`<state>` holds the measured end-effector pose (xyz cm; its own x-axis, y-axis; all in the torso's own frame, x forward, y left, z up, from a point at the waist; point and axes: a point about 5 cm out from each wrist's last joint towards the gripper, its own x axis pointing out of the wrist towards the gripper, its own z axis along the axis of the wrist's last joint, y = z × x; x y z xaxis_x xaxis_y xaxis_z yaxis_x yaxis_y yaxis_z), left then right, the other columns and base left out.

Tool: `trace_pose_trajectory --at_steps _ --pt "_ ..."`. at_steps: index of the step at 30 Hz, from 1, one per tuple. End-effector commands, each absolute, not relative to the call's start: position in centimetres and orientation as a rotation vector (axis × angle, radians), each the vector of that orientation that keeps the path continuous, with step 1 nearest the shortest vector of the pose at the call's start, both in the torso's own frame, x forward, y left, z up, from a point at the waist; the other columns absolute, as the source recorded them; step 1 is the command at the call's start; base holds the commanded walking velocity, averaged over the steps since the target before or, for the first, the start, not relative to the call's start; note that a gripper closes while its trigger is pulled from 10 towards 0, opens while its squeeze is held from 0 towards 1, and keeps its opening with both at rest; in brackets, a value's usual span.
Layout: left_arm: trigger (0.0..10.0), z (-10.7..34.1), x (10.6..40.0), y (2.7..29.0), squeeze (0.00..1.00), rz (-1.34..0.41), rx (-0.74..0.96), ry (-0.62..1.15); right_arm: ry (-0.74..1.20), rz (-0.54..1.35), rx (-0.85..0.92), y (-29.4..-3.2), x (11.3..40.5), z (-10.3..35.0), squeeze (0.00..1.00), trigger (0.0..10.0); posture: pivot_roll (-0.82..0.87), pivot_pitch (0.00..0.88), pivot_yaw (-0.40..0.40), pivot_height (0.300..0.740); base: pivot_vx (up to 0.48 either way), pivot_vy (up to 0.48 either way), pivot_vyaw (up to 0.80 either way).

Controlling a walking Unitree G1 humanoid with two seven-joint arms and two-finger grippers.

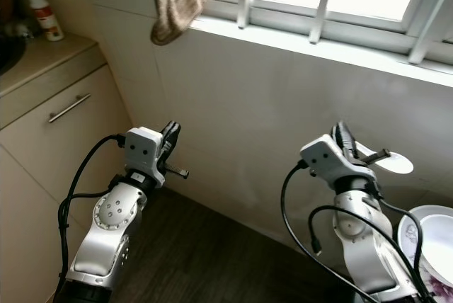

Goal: Kitchen organization

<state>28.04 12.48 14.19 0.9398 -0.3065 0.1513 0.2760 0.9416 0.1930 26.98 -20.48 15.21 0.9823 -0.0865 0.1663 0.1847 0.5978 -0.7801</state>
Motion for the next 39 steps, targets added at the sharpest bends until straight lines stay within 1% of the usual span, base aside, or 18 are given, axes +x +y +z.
trace_pose_trajectory --at_steps 1,5,7,8,16,25,32,39 --pt "10.0 14.1 28.1 12.5 0.0 -0.297 0.18 -0.177 -0.123 -0.14 -0.876 -20.1 27.0 15.3 0.0 0.0 0.09 0.0 -0.05 0.74 0.0 0.0 0.8" --pt "10.0 14.1 28.1 12.5 0.0 -0.296 0.176 -0.175 -0.108 -0.098 -0.767 -19.4 27.1 14.9 0.0 0.0 0.1 0.0 -0.052 0.74 0.0 0.0 0.8" --pt "10.0 14.1 28.1 12.5 0.0 -0.295 0.17 -0.169 -0.114 -0.083 -0.749 -19.0 27.0 14.9 0.0 0.0 0.1 0.0 -0.052 0.74 0.0 0.0 0.8" --pt "10.0 14.1 28.1 12.5 0.0 -0.295 0.168 -0.167 -0.117 -0.068 -0.749 -18.6 27.0 14.7 0.0 0.0 0.1 0.0 -0.052 0.74 0.0 0.0 0.8" --pt "10.0 14.1 28.1 12.5 0.0 -0.295 0.171 -0.165 -0.111 -0.038 -0.72 -17.6 26.8 14.2 0.0 0.0 0.1 0.0 -0.052 0.74 0.0 0.0 0.8" --pt "10.0 14.0 28.1 12.5 0.0 -0.295 0.164 -0.156 -0.118 -0.028 -0.703 -17.3 26.9 14.1 0.0 0.0 0.1 0.0 -0.052 0.74 0.0 0.0 0.8" --pt "10.0 14.1 28.1 12.4 0.0 -0.304 0.163 -0.16 -0.126 -0.031 -0.693 -17.2 26.9 14.2 0.0 0.0 0.11 0.0 -0.053 0.74 0.0 0.425 0.8" --pt "10.0 14.4 28.1 12.4 0.0 -0.303 0.174 -0.185 -0.15 -0.047 -0.678 -17.2 27.1 14.6 0.0 0.0 0.11 0.0 -0.053 0.74 0.0 0.0 0.8"
